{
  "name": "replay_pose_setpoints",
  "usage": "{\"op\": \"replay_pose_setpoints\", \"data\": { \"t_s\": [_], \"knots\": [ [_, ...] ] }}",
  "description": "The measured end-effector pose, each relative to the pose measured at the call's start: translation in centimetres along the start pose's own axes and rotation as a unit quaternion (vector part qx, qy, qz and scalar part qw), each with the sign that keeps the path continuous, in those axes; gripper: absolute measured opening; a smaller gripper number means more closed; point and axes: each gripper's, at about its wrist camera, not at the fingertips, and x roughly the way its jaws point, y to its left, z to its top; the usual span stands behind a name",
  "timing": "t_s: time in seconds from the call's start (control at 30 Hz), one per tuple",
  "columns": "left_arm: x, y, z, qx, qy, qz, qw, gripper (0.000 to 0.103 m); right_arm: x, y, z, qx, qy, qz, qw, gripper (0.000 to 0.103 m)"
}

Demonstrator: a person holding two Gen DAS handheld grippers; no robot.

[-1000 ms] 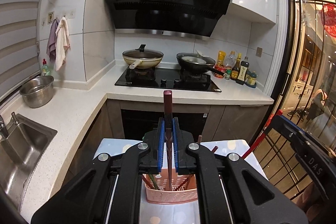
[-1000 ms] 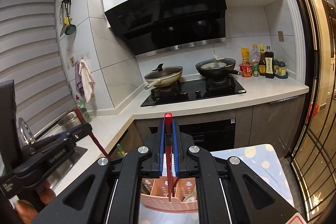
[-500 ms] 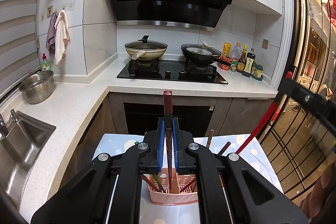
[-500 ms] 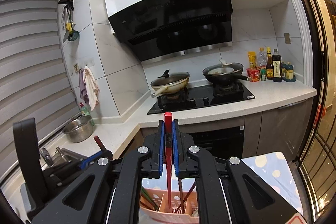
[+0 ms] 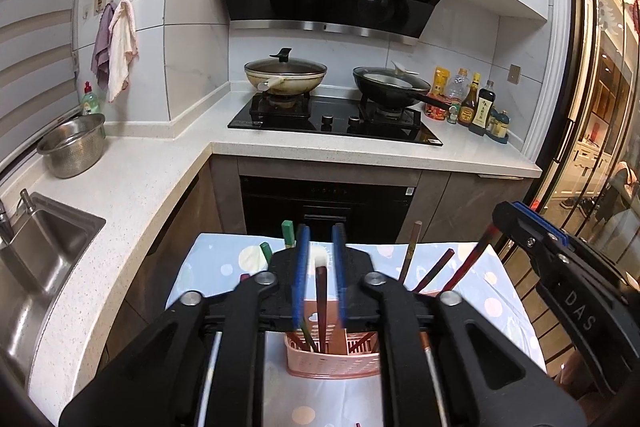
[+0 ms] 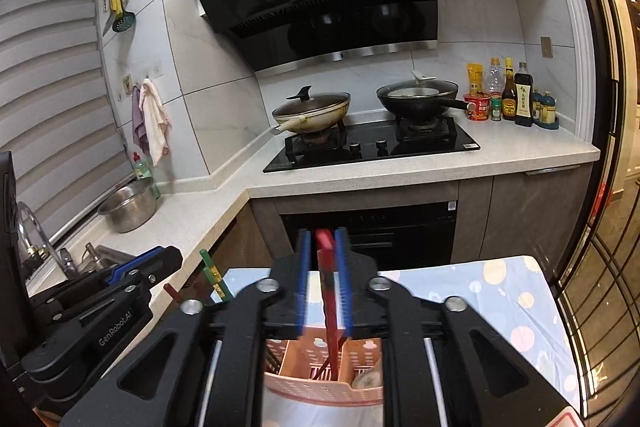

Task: Organize utensils
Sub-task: 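Open both tools to drop the chopsticks into the basket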

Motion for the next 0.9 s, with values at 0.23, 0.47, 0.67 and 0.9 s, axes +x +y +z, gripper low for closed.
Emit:
{"op": "replay_pose_setpoints", "data": {
  "t_s": [0.23, 0.47, 0.67, 0.9],
  "knots": [
    [-1.0, 0.8, -0.4, -0.013, -0.006, 0.007, 0.9999, 0.049, -1.5, -0.1, -0.4, 0.004, -0.008, 0.004, 1.000, 0.036],
    [-2.5, 0.9, -2.1, -0.008, -0.002, 0.014, 0.9999, 0.055, -3.2, 0.9, -2.1, -0.006, 0.008, 0.020, 1.000, 0.039],
    [-3.6, 0.7, -4.6, 0.007, 0.009, 0.029, 0.9995, 0.062, -4.4, 2.1, -5.2, -0.017, 0.033, 0.029, 0.999, 0.042],
    [-4.3, 1.3, -8.3, 0.000, 0.041, 0.028, 0.9988, 0.064, -5.9, 2.5, -9.5, -0.023, 0.071, 0.029, 0.997, 0.043]
  ]
}}
